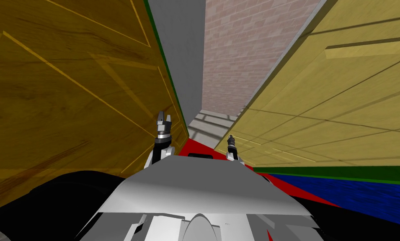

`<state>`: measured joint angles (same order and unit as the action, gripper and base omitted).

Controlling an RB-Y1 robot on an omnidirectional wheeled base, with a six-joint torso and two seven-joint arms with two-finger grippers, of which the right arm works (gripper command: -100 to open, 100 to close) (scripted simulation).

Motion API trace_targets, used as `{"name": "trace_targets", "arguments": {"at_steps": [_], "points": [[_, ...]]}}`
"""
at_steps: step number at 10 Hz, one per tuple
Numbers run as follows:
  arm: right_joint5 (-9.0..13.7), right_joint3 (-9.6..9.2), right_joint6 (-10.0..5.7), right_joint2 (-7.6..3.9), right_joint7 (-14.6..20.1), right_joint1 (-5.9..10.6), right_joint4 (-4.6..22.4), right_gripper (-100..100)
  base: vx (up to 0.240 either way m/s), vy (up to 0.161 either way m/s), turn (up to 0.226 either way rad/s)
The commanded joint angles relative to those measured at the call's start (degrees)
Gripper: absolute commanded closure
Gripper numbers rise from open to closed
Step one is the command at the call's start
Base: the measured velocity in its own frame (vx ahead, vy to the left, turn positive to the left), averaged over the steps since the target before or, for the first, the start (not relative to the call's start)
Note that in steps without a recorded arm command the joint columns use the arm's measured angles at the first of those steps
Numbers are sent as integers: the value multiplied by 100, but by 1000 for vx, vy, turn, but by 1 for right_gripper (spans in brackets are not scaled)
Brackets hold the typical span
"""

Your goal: Pull the door open

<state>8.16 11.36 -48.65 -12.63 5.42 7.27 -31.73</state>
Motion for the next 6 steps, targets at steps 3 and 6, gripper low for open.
{"name": "trace_targets", "arguments": {"at_steps": [3,6], "points": [[-122,-206,-12,-79,223,-99,-58,100,-204,-8,99],[-241,-405,-51,-189,451,-144,-78,100,-242,-57,127]]}}
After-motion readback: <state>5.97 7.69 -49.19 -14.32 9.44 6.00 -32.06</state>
